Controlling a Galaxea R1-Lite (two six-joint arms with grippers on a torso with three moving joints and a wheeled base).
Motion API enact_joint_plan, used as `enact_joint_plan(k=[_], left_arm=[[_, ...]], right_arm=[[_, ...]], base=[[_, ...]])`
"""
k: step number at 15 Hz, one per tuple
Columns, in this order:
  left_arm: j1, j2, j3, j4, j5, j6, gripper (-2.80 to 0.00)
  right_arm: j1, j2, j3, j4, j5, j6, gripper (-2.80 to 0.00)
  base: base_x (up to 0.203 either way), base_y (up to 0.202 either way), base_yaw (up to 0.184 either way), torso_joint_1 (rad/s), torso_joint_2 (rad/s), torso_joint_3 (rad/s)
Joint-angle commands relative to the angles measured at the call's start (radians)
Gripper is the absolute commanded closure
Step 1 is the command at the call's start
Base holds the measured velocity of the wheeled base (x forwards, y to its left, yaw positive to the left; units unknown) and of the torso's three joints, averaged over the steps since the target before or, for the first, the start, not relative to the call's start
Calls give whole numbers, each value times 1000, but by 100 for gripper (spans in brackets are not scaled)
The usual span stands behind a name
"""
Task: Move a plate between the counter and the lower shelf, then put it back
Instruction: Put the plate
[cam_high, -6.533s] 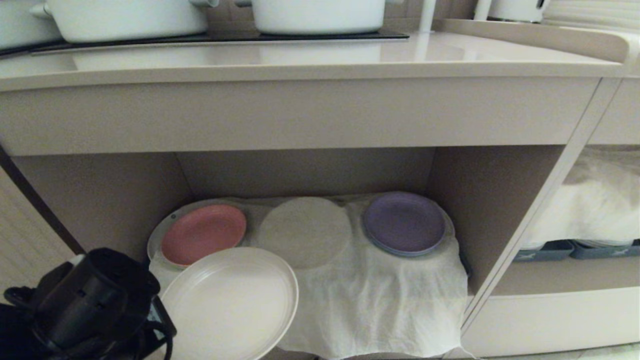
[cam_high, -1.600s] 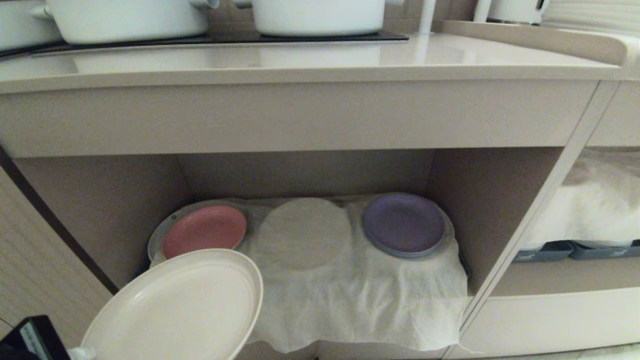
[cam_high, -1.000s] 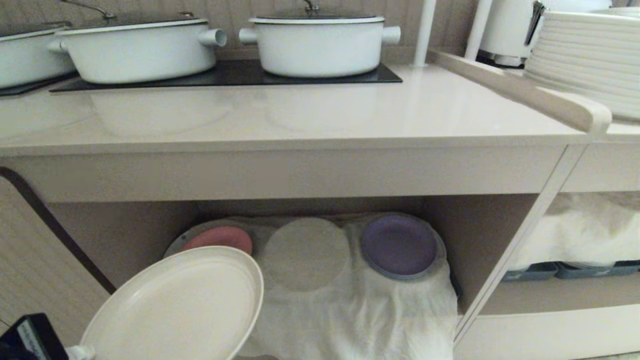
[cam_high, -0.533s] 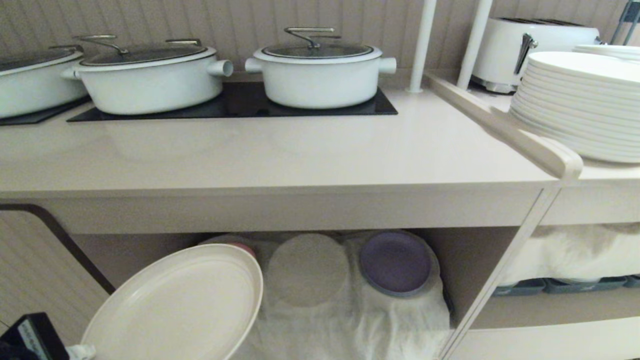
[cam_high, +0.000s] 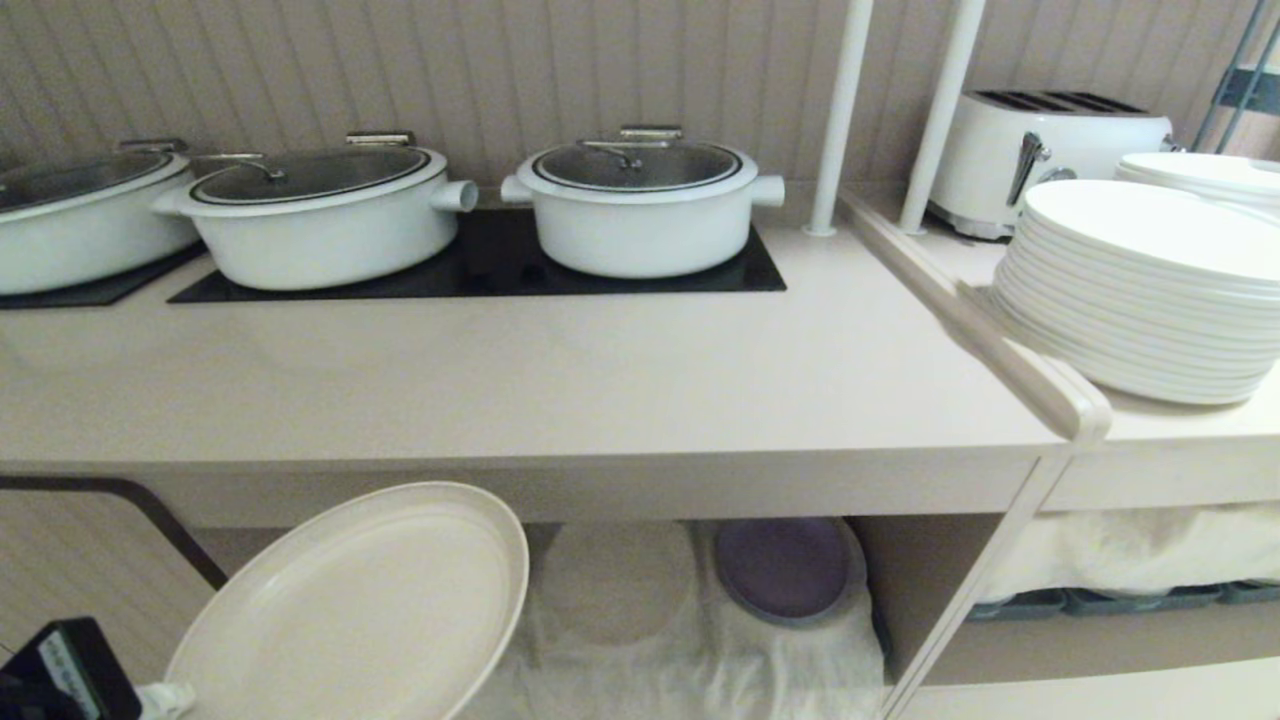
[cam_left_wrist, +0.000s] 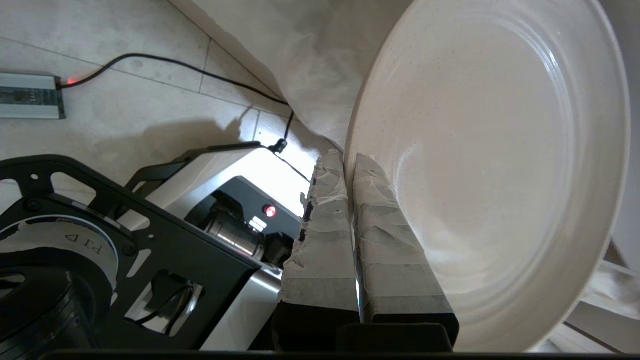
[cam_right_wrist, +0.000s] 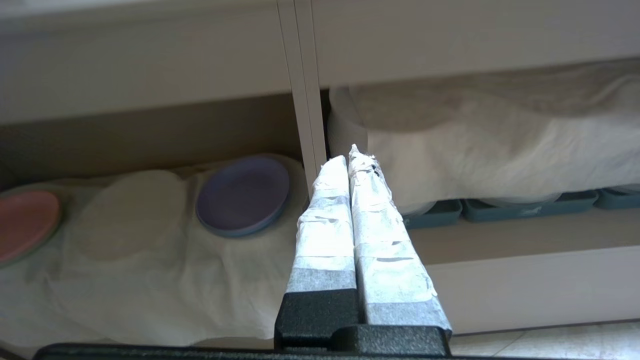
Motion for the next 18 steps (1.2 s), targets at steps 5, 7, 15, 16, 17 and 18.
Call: enact_joint_plan(k=[5, 7, 15, 16, 17, 18], left_arm=[[0, 3, 0, 5, 3, -8, 0], [2, 3, 0, 5, 3, -8, 0], [2, 0, 0, 8, 3, -8, 0], [2, 0, 0, 8, 3, -8, 0], [2, 0, 0, 8, 3, -8, 0], [2, -1, 0, 8, 3, -8, 0]], right_arm=[[0, 0, 0, 0, -1, 0, 0], [0, 0, 0, 0, -1, 0, 0], [0, 0, 0, 0, -1, 0, 0], [0, 0, 0, 0, -1, 0, 0], [0, 0, 0, 0, -1, 0, 0], [0, 0, 0, 1, -1, 0, 0]], base=[[0, 0, 0, 261, -553, -299], [0, 0, 0, 275, -579, -310], [0, 0, 0, 225, -467, -246], [0, 0, 0, 166, -343, -178], [0, 0, 0, 170, -330, -173], [0, 0, 0, 61, -133, -67]])
